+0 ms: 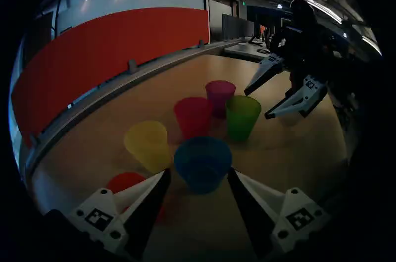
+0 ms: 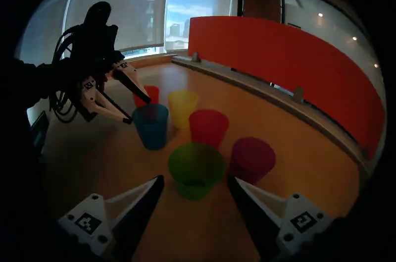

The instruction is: Pour water

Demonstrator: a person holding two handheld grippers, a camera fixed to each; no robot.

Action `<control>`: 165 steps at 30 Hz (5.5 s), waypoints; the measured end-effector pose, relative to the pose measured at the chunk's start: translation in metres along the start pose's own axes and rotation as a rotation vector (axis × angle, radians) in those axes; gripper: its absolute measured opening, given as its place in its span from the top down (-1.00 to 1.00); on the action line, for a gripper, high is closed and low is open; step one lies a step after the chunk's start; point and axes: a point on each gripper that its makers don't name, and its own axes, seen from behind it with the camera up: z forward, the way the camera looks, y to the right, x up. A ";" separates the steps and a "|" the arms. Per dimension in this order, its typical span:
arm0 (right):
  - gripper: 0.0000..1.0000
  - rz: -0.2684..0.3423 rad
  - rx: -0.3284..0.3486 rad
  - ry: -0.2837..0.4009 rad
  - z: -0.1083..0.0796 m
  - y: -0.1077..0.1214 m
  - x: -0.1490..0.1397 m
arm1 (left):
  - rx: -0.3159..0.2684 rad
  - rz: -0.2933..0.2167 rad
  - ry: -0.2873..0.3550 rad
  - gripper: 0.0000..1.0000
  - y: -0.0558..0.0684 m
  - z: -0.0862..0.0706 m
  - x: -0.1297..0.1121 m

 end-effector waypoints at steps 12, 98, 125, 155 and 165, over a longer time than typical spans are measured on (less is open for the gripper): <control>-0.99 -0.006 -0.007 -0.012 0.005 0.003 -0.005 | -0.012 -0.012 -0.012 -0.70 0.002 0.007 -0.004; -0.76 0.024 0.033 0.017 0.003 -0.019 0.034 | -0.005 -0.052 0.020 -0.65 0.013 -0.010 0.021; -0.77 -0.020 0.005 0.207 -0.066 -0.067 0.110 | 0.110 -0.060 0.209 -0.65 0.028 -0.119 0.065; -0.78 -0.007 -0.017 0.417 -0.090 -0.081 0.165 | 0.138 -0.090 0.373 -0.65 0.029 -0.161 0.083; -0.79 0.003 -0.018 0.445 -0.091 -0.081 0.175 | 0.147 -0.091 0.425 -0.66 0.028 -0.170 0.093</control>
